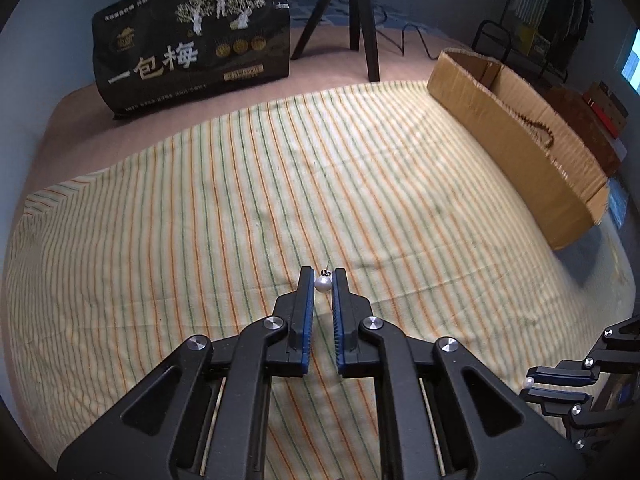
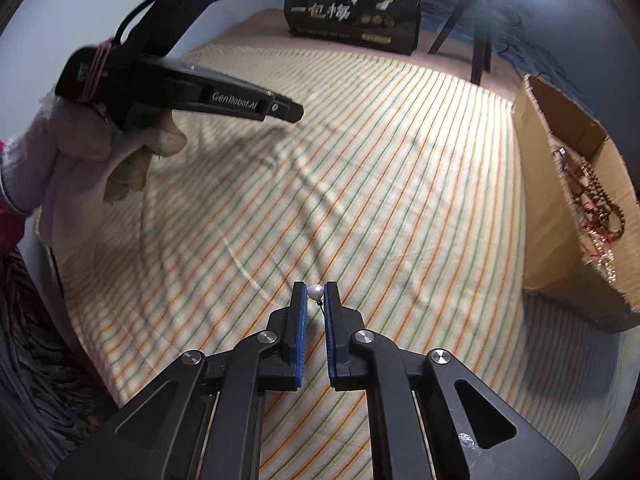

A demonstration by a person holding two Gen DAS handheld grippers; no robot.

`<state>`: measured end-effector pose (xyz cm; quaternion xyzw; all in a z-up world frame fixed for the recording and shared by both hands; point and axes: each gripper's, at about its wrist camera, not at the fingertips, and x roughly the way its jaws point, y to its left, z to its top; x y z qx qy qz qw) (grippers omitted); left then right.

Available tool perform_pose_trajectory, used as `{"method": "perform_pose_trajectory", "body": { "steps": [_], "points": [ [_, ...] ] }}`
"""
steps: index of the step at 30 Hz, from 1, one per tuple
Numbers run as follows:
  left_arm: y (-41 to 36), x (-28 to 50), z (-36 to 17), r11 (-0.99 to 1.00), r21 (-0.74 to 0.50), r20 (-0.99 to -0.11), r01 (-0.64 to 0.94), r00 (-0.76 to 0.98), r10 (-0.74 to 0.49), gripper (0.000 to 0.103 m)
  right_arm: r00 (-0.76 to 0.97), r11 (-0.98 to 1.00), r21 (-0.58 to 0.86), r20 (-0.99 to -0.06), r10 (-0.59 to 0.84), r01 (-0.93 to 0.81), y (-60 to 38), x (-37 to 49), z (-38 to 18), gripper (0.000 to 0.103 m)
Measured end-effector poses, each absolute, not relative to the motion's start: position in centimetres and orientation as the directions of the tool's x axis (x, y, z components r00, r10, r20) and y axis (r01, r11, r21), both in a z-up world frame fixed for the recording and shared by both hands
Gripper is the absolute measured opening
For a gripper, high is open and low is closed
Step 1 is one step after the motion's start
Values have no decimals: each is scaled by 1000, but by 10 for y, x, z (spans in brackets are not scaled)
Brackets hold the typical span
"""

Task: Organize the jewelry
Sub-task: 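Close the left tool on the small pearl earring, then carry the pearl earring with the left tool over the box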

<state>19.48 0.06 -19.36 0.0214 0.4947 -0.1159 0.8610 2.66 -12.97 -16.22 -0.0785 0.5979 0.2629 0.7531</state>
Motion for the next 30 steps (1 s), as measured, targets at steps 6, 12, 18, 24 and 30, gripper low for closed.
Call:
{"method": "perform_pose_trajectory", "body": {
  "steps": [6, 12, 18, 24, 30],
  "points": [
    [0, 190, -168, 970, -107, -826, 218, 523, -209, 7, 207, 867, 201, -924, 323, -457, -141, 33, -140, 7],
    [-9, 191, -141, 965, -137, -787, 225, 567, -244, 7, 281, 887, 189, -903, 326, -421, -155, 43, -116, 7],
    [-23, 192, -109, 958, -163, -734, 237, 620, -279, 7, 358, 923, 162, -887, 291, -348, -181, 59, -96, 7],
    [-37, 195, -84, 949, -193, -686, 251, 656, -313, 7, 419, 952, 138, -874, 248, -274, -210, 77, -76, 7],
    [-60, 203, -67, 939, -205, -656, 276, 673, -341, 7, 455, 968, 116, -865, 210, -224, -230, 90, -66, 7]
  ]
}}
